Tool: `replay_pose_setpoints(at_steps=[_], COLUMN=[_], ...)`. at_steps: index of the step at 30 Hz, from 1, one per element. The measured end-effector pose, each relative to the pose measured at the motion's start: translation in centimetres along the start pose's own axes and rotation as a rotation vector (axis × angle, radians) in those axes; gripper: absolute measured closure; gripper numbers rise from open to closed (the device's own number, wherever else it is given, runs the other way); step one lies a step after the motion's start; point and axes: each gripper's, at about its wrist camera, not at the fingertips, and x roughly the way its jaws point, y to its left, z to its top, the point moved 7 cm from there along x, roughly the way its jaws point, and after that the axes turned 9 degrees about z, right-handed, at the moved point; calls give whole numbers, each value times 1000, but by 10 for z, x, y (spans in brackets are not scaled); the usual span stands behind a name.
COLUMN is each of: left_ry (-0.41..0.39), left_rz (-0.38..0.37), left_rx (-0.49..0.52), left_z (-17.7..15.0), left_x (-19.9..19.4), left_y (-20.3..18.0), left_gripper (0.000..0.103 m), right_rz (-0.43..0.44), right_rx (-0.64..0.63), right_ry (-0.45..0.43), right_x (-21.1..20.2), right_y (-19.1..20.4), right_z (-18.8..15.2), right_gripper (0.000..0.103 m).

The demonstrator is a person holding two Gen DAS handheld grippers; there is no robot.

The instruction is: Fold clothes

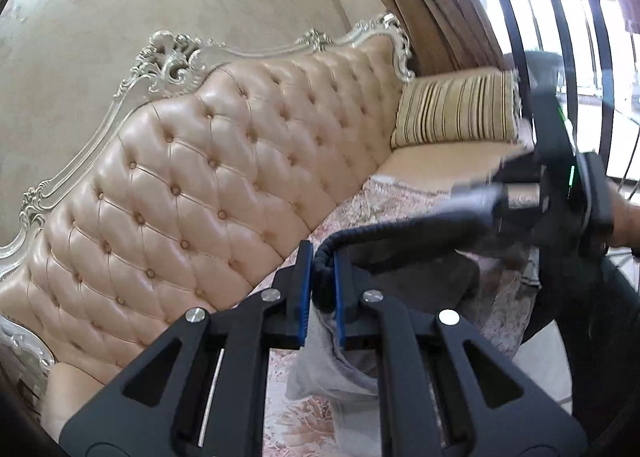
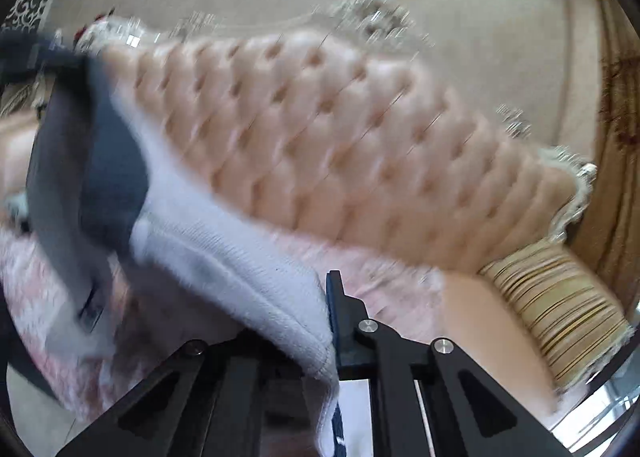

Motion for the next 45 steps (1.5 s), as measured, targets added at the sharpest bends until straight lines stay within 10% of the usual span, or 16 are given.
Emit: replay_pose_setpoints(at_steps=[14, 18, 25, 28, 29, 40, 45], left_ry=[-394, -341, 9, 111, 122, 0, -40], left_rz=[0, -23, -115, -116, -116, -56, 151], left_rx=[-236, -284, -337, -324, -305, 200, 399], left_z=[88, 84, -16, -63, -75, -135, -150], left_x=[-138, -114, -8, 9, 12, 38, 69], left_y=[75, 80, 14, -35, -53, -241, -276], left_gripper=[91, 92, 89, 36, 23, 22, 22], right_rz=[-118, -120, -80, -56, -47, -35, -15], right_rx=[-196, -170, -44, 57, 96, 159, 171], right_ry=[-280, -246, -14, 53, 77, 133, 126], right_x=[-148, -146, -54, -27, -16, 12, 6], right_y=[1, -1, -19, -34, -41, -58, -60], right_z=[145, 140, 85, 59, 52, 41, 45], right_gripper=[95, 95, 95, 95, 95, 95, 95])
